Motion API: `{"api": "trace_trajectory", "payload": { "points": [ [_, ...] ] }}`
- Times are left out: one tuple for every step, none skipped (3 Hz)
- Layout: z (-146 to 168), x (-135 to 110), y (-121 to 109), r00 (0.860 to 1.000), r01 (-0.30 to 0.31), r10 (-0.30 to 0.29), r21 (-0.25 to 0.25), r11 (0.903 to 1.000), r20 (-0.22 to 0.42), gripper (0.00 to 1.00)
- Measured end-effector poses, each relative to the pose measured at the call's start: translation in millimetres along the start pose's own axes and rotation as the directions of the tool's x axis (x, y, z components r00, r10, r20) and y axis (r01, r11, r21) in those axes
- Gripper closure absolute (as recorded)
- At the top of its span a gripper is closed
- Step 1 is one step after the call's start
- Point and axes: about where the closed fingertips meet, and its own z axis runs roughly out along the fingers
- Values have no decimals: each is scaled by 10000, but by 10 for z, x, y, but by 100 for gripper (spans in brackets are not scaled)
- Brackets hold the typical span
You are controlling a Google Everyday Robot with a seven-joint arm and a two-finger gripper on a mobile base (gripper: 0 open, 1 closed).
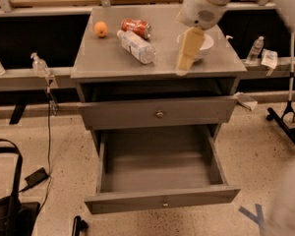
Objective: Place blue plastic bottle into middle drawer
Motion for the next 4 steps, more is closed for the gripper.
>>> {"api": "trace_trajectory", "payload": {
  "points": [
    [527,-556,-578,9991,404,-406,-195,9990,-99,0],
    [796,-974,-909,9996,-52,56,140,9999,-282,0],
    [1101,-1135,-1133,9869,-1304,1346,514,9901,-895,0],
    [1423,-1069,-1217,9381,-3169,3238,726,9457,-1229,0]
  ]
}}
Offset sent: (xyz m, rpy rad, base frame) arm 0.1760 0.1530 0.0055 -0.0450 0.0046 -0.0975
